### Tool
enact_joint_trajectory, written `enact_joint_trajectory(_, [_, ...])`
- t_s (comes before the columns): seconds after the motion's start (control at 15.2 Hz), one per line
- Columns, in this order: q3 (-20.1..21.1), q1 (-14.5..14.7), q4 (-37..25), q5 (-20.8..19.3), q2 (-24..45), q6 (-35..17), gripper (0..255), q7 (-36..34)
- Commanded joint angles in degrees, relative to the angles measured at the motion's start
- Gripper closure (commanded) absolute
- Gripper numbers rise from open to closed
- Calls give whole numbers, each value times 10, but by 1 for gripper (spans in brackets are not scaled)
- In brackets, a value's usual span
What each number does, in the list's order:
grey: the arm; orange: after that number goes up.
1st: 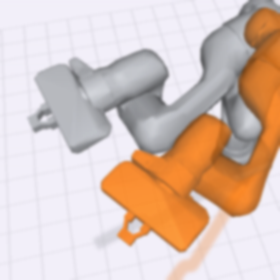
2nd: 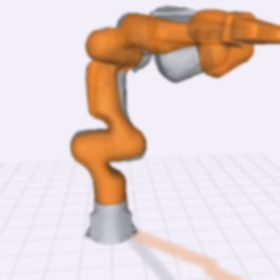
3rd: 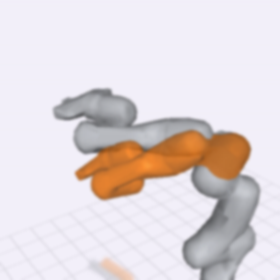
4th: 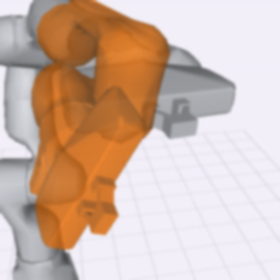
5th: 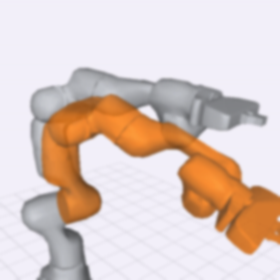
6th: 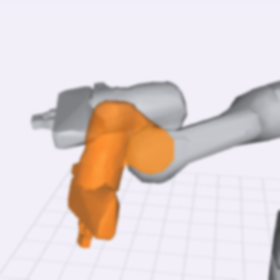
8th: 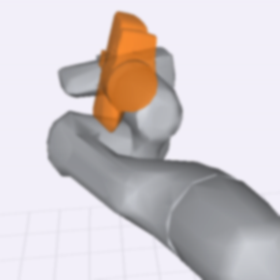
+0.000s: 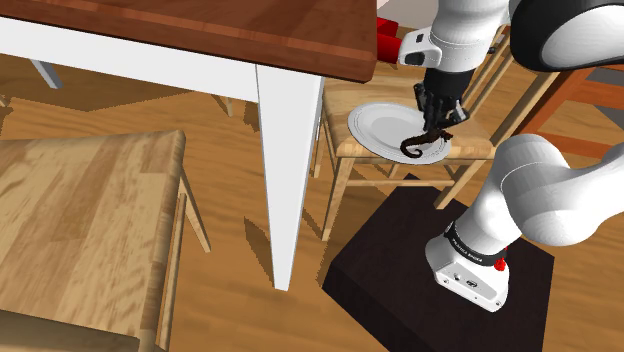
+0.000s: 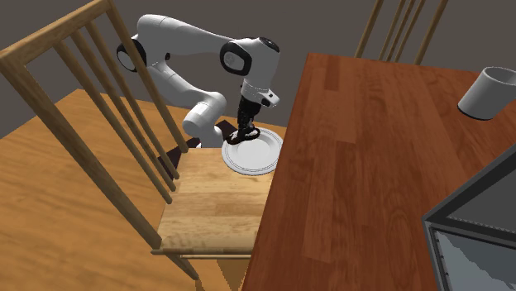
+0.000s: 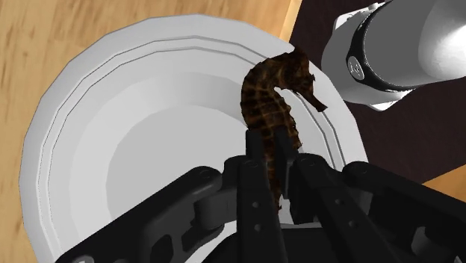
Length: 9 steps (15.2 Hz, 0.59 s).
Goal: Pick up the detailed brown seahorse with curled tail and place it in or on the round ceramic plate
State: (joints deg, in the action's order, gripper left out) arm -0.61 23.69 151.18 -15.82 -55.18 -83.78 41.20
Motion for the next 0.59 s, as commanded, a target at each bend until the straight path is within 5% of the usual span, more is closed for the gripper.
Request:
enact_joint_trajectory(0.0, [0,0,0,0,0,0,255,0])
enact_joint_trajectory(0.33, [0,0,0,0,0,0,255,0])
enact_joint_trajectory(0.4, [0,0,0,0,0,0,0,0])
enact_joint_trajectory(0.53, [-77,14,-33,70,17,-20,0,51])
